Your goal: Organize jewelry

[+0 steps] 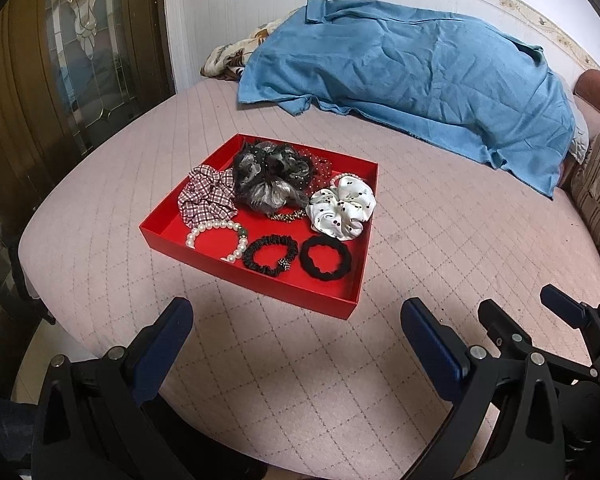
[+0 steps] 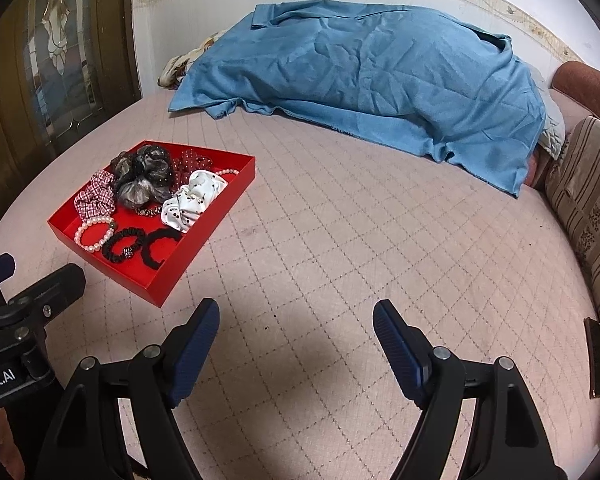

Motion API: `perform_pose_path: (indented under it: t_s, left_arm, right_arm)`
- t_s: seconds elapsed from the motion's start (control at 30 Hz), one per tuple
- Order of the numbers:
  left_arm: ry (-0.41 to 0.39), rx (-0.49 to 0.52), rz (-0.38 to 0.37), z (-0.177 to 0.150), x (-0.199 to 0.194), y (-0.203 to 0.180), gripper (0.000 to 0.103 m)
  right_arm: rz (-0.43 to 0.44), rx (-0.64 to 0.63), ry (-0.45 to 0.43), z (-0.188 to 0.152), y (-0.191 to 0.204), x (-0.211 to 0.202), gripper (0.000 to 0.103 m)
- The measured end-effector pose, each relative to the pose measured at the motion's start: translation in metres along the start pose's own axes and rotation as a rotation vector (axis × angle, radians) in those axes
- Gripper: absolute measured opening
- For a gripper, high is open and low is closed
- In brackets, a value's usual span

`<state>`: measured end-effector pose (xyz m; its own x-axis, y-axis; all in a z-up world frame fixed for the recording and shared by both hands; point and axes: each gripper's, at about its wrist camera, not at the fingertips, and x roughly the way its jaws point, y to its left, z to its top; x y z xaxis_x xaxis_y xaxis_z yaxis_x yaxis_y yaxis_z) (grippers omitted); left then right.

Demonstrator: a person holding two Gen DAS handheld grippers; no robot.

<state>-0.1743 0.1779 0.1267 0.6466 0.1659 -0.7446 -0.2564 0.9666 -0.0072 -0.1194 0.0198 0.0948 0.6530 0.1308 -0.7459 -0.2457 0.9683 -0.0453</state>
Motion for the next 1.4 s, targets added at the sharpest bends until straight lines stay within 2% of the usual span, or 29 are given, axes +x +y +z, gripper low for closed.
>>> perform_pose_path:
  t_s: [0.83, 1.17, 1.4]
  left_arm:
    - [0.008, -0.033, 0.018, 0.0, 0.004, 0.01, 0.103]
    - [-0.079, -0.057, 0.067, 0.003, -0.009, 0.016, 0.103]
    - [-0.103, -0.057, 0.078, 0.005, -0.012, 0.018, 0.103]
  right_arm:
    - [0.0, -0.031, -0.008, -0.002, 0.011, -0.004, 0.083]
    - [0.012, -0.014, -0.043, 0.001, 0.011, -0.009, 0.083]
    - [0.025, -0.021, -0.053, 0.001, 0.014, -0.012, 0.084]
